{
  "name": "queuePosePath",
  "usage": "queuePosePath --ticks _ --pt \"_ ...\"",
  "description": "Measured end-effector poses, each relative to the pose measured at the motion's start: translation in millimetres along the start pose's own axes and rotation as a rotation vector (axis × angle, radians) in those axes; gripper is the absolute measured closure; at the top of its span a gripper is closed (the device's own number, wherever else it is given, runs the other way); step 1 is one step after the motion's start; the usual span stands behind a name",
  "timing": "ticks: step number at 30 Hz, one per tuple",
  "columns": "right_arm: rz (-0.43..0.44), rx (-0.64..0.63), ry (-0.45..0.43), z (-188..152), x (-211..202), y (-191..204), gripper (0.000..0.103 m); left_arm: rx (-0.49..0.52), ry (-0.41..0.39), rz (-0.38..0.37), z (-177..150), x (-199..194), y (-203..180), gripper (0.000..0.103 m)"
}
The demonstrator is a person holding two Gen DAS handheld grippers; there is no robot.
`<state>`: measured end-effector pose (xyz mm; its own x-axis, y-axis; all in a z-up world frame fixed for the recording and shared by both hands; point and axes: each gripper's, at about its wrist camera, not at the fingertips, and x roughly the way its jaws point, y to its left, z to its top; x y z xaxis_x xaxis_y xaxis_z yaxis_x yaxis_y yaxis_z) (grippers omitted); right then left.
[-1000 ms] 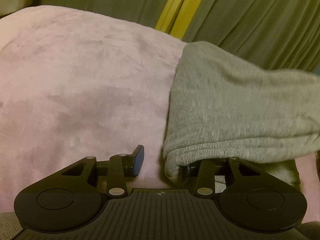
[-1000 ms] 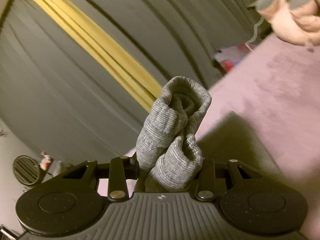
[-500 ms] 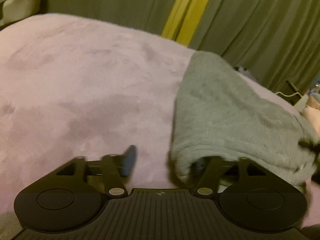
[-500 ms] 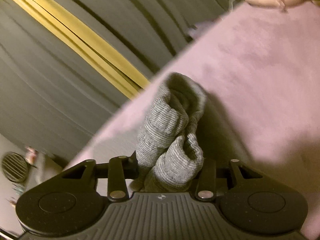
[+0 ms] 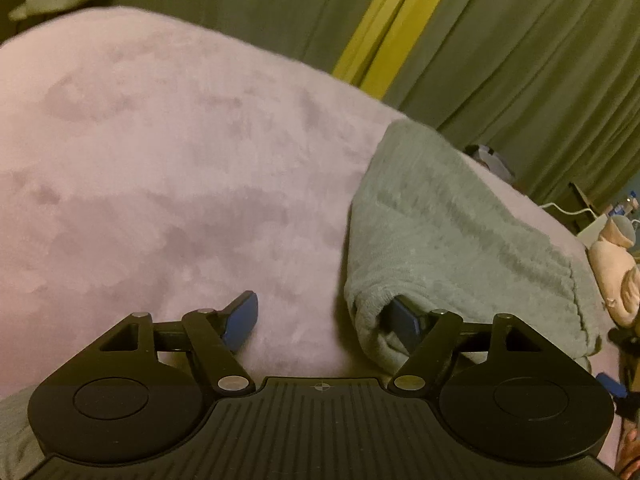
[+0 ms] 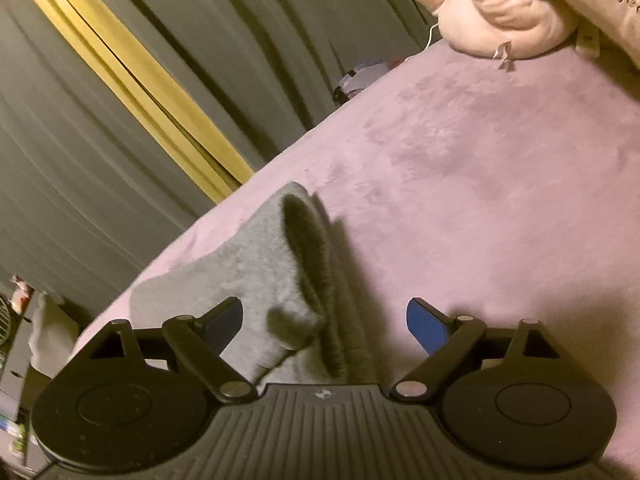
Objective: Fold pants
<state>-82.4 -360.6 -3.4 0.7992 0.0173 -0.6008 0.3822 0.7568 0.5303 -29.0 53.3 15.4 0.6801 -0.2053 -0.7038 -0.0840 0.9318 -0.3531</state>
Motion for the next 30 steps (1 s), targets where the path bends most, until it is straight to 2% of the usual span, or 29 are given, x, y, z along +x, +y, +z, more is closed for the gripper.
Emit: queuePosePath --ticks 2,5,7,9,13,15,16,18,20,22,23,27,30 --pt "-0.015 -0.017 0.004 -7 1 4 0.013 0.01 -0.043 0.02 2 -13 -6 0.025" --pt "-0.007 -0.054 -0.006 -4 5 11 0.013 0.037 -0.156 0.047 8 -34 -11 0.009" --pt "0.009 -0.07 -0.02 -1 4 16 0.013 0.089 -0.187 0.052 13 -35 -17 0.008" --pt "0.0 -0.082 -0.026 -3 9 19 0.013 0.136 -0.165 0.057 17 -24 -28 0.008" --pt "-0.04 -0.084 0.016 -8 26 21 0.007 0.2 -0.057 0.022 10 18 -45 0.008" --pt "-0.106 -0.106 0.069 -8 41 22 0.004 0.253 -0.006 0.057 3 45 -49 0.006" --pt "-0.11 -0.11 0.081 -8 44 22 0.004 0.269 0.016 0.085 -1 56 -49 0.006" --pt "-0.1 -0.102 0.094 -8 49 20 0.004 0.205 0.03 0.065 -3 63 -37 0.001" --pt "-0.091 -0.1 0.095 -9 50 19 0.004 0.092 0.04 0.035 3 60 -21 0.003" --pt "-0.074 -0.1 0.077 -8 46 20 0.004 0.038 -0.005 0.017 7 52 -10 0.004" --pt "-0.059 -0.096 0.071 -9 44 19 0.004 0.032 -0.019 0.032 8 49 -6 0.004" --pt "-0.006 -0.029 0.1 -8 50 10 0.004 -0.009 0.035 0.037 7 61 4 0.003" --pt "0.054 0.03 0.135 -6 61 3 0.004 0.041 0.027 0.056 4 64 -3 0.002"
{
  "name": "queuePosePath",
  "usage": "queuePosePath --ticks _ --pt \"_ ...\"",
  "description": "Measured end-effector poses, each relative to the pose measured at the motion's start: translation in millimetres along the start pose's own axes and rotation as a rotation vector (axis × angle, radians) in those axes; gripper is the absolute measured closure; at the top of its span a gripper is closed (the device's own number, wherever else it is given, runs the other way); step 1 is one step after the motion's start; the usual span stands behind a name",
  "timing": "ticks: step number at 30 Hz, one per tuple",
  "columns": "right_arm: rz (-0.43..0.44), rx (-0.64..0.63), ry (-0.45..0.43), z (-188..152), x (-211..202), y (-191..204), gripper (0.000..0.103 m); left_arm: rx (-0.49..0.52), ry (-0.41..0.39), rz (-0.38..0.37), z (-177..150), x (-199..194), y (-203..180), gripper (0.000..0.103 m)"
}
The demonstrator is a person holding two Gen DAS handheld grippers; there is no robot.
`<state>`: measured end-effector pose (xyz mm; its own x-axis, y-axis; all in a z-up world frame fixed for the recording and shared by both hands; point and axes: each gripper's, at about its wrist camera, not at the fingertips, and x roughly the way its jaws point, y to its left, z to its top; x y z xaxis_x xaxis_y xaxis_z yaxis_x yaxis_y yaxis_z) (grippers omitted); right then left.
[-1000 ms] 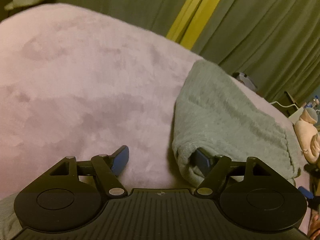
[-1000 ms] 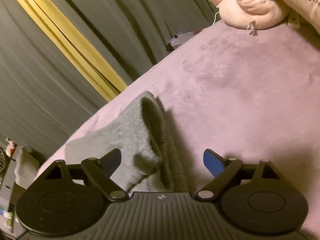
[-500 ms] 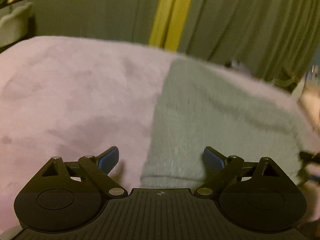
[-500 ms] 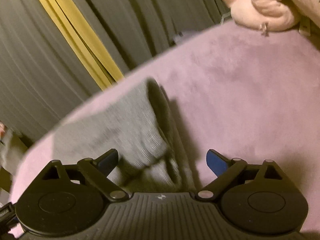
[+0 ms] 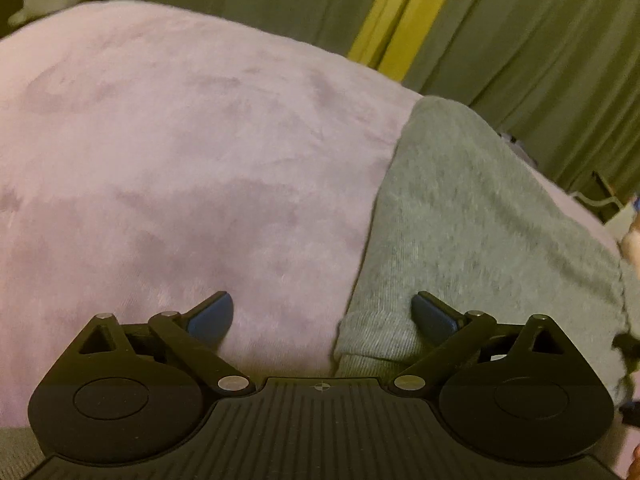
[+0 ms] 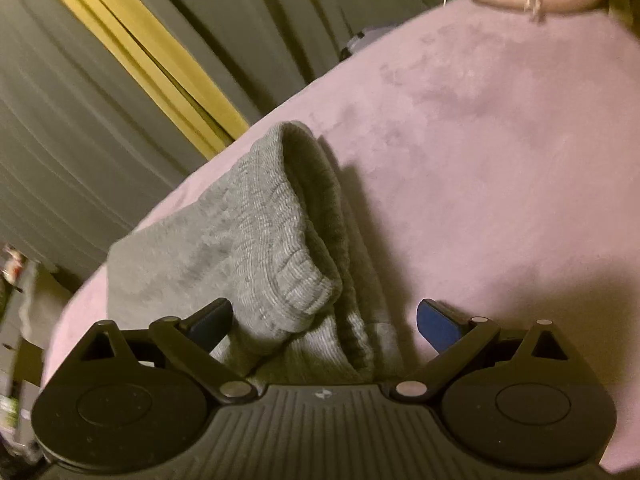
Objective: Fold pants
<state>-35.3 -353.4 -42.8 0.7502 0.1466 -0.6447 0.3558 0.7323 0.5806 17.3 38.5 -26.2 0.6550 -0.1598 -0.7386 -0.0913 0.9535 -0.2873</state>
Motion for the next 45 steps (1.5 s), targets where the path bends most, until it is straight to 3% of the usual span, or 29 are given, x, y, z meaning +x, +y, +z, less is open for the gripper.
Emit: queuePosePath --ticks 14,18,21,25,29,33,34,37,40,41,42,43,45 --pt "0.135 0.0 0.009 8 28 -8 0.004 0.043 -0.02 0.022 -3 8 -5 0.0" --pt "0.176 -0.029 0.02 12 36 -9 0.004 0.013 0.016 -0.008 6 7 0 0.0" --pt "0.212 -0.034 0.036 16 38 -12 0.007 -0.03 0.044 -0.123 22 6 8 0.0" --pt "0.261 -0.005 0.062 22 40 -22 0.026 -0.058 0.15 -0.309 50 23 14 0.0" --pt "0.333 0.004 0.123 32 48 -29 0.026 0.014 0.261 -0.364 78 59 -1 0.0" --pt "0.44 0.066 0.21 49 61 -37 0.01 0.067 0.42 -0.484 92 96 -27 0.0" --pt "0.456 0.068 0.229 53 64 -35 0.004 0.093 0.447 -0.475 93 105 -35 0.0" --pt "0.446 0.023 0.276 62 74 -24 0.004 0.167 0.474 -0.466 94 118 -55 0.0" --pt "0.436 -0.001 0.303 67 77 -18 0.006 0.15 0.469 -0.462 95 120 -61 0.0" --pt "0.41 -0.034 0.29 66 74 -15 0.011 0.159 0.448 -0.464 94 116 -63 0.003" --pt "0.365 -0.085 0.277 65 74 -7 0.031 0.186 0.414 -0.453 92 112 -65 0.017" --pt "0.322 -0.145 0.269 63 71 -2 0.04 0.225 0.384 -0.416 89 107 -68 0.024" --pt "0.308 -0.16 0.259 62 65 3 0.044 0.215 0.345 -0.415 88 102 -66 0.044"
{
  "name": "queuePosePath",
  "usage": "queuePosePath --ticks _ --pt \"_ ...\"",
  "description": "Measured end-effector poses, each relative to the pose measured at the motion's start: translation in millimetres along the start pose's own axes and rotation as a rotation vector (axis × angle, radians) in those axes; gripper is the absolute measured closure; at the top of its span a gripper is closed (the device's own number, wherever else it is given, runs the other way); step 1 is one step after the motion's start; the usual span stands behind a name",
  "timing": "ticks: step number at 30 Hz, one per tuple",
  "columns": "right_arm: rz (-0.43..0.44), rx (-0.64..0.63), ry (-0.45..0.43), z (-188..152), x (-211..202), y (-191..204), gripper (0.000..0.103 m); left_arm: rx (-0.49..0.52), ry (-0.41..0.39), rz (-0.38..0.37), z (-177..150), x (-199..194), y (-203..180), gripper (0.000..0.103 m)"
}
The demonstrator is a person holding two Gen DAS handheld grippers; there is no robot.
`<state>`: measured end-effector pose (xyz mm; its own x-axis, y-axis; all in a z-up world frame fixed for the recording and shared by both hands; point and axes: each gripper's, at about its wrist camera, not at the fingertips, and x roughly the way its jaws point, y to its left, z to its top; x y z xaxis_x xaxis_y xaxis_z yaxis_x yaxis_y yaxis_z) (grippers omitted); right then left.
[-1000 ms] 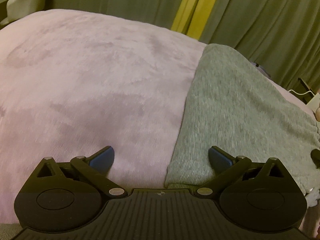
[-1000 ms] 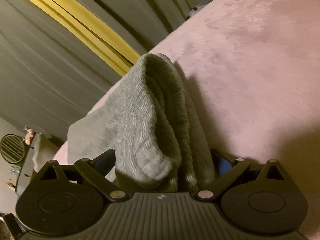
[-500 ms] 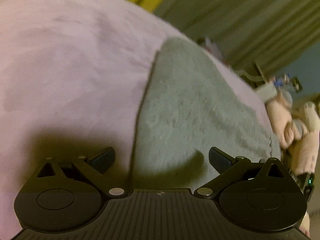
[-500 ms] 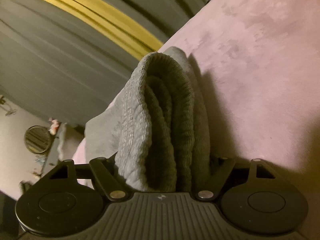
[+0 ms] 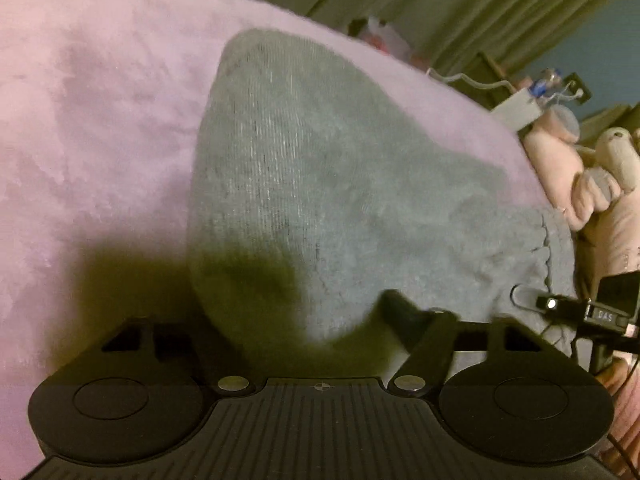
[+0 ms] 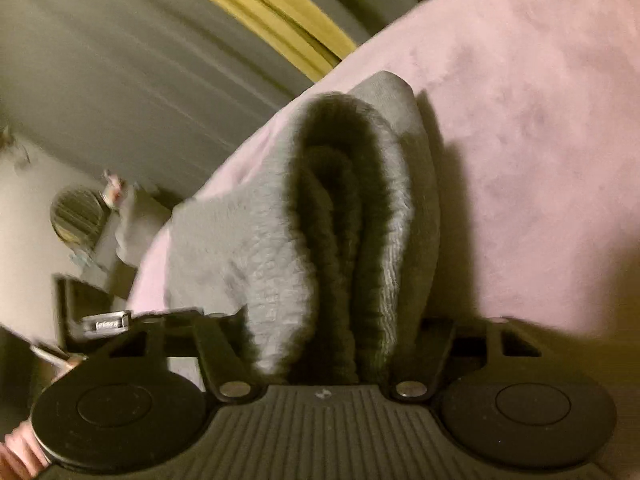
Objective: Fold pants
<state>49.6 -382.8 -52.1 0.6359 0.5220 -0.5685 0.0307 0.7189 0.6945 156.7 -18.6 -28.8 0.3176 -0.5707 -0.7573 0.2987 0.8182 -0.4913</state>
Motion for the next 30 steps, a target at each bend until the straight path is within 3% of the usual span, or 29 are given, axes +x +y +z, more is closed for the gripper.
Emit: queuePosePath --ticks 3,8,16,17,18,20,21,23,24,27,30 --pt "-0.034 -0.008 -0.009 4 -1 14 0.047 -0.069 -0.027 -0.008 0 -9 4 0.063" --pt "0.022 -0.036 -0.088 7 -14 52 0.05 -0.049 -0.066 -0.008 8 -24 -10 0.07" --pt "0.074 -0.121 -0.173 46 -19 100 0.05 -0.022 -0.261 -0.027 48 -70 -31 0.077" --pt "0.066 -0.126 -0.185 53 -17 102 0.05 -0.03 -0.271 -0.015 53 -72 -29 0.074" --pt "0.047 -0.124 -0.186 60 -15 101 0.045 -0.041 -0.276 0.018 57 -71 -27 0.063" --pt "-0.036 -0.074 -0.178 74 -8 94 0.023 -0.058 -0.293 0.157 60 -71 -21 0.051" --pt "-0.119 -0.058 -0.196 77 -8 91 0.012 -0.053 -0.314 0.224 56 -73 -19 0.044" --pt "-0.268 -0.119 -0.257 73 -17 92 0.012 -0.033 -0.338 0.269 42 -79 -17 0.03" --pt "-0.299 -0.16 -0.261 68 -19 94 0.01 -0.029 -0.34 0.273 33 -80 -18 0.023" --pt "-0.346 -0.256 -0.248 40 -22 100 0.008 0.02 -0.312 0.273 0 -78 -25 0.018" --pt "-0.39 -0.302 -0.225 17 -14 95 0.006 0.085 -0.224 0.311 -27 -56 -36 0.014"
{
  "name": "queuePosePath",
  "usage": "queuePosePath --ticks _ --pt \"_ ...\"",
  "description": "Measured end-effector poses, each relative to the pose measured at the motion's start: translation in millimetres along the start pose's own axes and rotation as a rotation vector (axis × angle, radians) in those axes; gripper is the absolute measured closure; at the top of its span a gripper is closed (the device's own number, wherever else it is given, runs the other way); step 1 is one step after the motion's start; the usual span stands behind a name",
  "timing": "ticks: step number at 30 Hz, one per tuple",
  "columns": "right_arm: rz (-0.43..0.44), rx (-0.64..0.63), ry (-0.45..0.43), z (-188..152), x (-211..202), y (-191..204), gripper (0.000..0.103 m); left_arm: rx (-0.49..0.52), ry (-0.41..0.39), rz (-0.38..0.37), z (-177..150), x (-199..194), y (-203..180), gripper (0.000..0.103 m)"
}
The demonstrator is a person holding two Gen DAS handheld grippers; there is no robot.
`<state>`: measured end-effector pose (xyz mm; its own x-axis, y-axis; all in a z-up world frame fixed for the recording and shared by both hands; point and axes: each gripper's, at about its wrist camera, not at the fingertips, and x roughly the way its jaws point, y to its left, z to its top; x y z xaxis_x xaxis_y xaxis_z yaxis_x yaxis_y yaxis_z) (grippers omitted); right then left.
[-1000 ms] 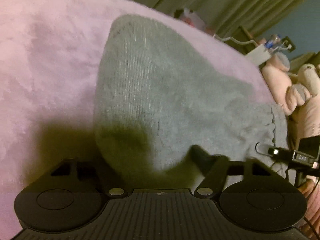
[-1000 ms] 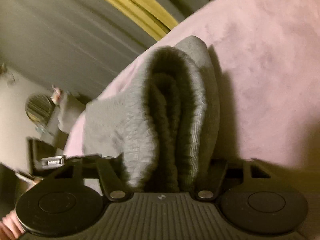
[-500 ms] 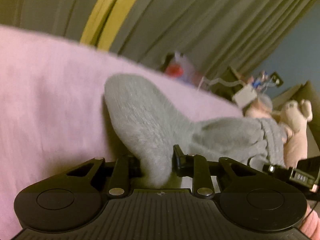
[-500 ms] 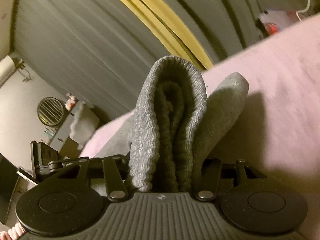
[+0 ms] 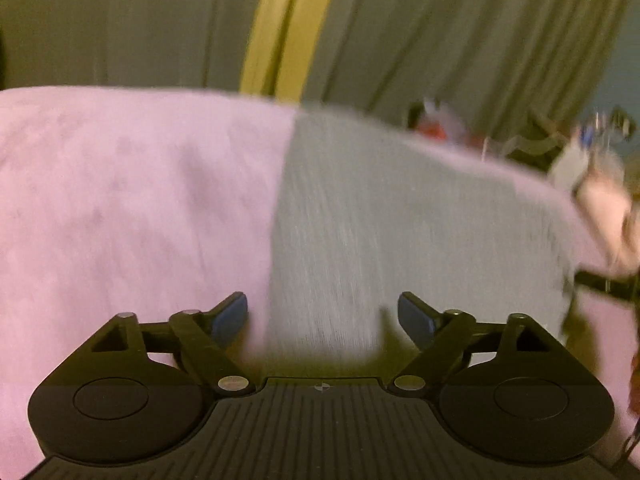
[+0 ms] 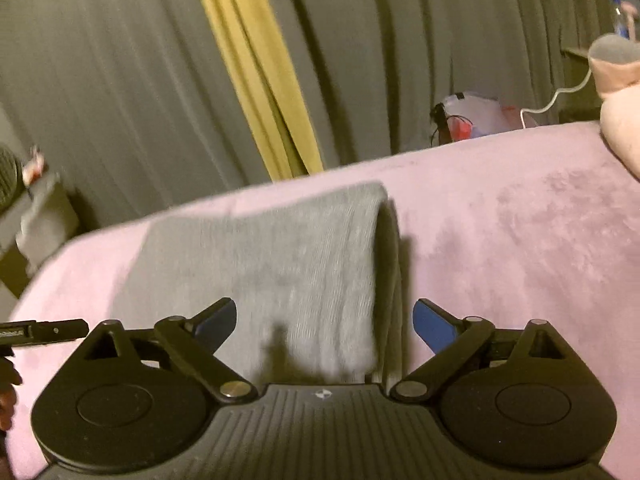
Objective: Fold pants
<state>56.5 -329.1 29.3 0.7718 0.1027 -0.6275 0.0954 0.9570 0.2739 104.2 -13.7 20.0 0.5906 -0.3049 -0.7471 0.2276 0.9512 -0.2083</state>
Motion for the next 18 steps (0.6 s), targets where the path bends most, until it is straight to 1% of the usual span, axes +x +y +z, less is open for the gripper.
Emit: queuePosePath --ticks 1,2,3,4,6,8,10,14,16,18 --pt "-0.032 -0.001 0.027 -6 7 1 0.006 0.035 0.032 0.042 -7 10 -7 0.013" --pt "-0.113 -0.015 0.069 -11 17 3 0.005 0.055 0.043 0.086 -12 16 -11 0.008" --pt "-0.14 -0.026 0.085 -12 24 5 0.004 0.053 0.039 0.119 -15 20 -10 0.001" --pt "-0.15 -0.031 0.079 -14 26 7 0.004 0.031 0.031 0.144 -16 22 -9 0.0" --pt "-0.185 -0.061 0.069 -11 25 18 0.004 -0.022 0.026 0.149 -15 16 -1 0.0" --pt "-0.195 -0.113 0.039 -9 14 30 0.004 -0.048 0.004 0.155 -15 5 0 0.001" --pt "-0.169 -0.15 0.012 -15 -3 37 0.004 -0.027 0.003 0.152 -17 0 -3 0.001" --pt "-0.119 -0.139 0.03 -51 -34 44 0.004 0.035 0.024 0.171 -46 -20 -14 0.001" --pt "-0.149 -0.113 0.019 -69 -46 52 0.004 0.048 0.044 0.175 -58 -22 -24 0.001" --pt "-0.189 -0.069 0.003 -88 -61 57 0.004 0.034 0.065 0.18 -77 -27 -29 0.001"
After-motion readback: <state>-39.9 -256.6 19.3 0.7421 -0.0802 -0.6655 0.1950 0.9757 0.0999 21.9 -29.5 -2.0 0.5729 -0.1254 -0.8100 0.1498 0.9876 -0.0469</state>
